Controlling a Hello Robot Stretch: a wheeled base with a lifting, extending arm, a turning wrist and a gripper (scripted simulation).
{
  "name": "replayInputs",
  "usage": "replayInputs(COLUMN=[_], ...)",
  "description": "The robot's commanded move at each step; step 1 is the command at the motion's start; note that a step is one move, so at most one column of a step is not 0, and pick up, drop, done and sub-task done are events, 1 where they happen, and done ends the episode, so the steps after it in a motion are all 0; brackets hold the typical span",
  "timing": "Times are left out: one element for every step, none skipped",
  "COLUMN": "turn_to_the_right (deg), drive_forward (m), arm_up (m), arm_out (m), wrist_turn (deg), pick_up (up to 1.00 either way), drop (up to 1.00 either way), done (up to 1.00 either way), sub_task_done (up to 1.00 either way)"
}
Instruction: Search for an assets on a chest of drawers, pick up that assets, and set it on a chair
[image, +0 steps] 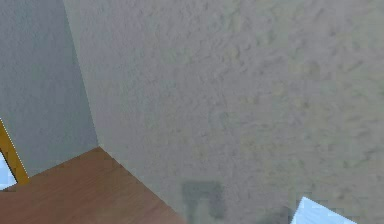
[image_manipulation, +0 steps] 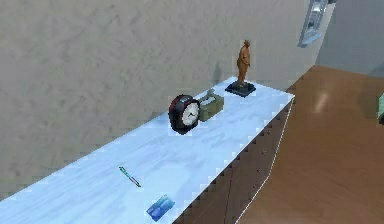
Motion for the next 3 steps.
replayInputs(turn_to_the_right=[0.0,0.0,0.0], drive_forward=[0.00,0.00,0.00], arm_up=[0.50,0.38,0.00], arm_out=[0.00,0.00,0.08], wrist_turn=[0.0,0.0,0.0], pick_up=[0.00,0.00,0.00], drop=[0.00,0.00,0.00], done=[0.00,0.00,0.00], sub_task_done=[0.00,0.00,0.00])
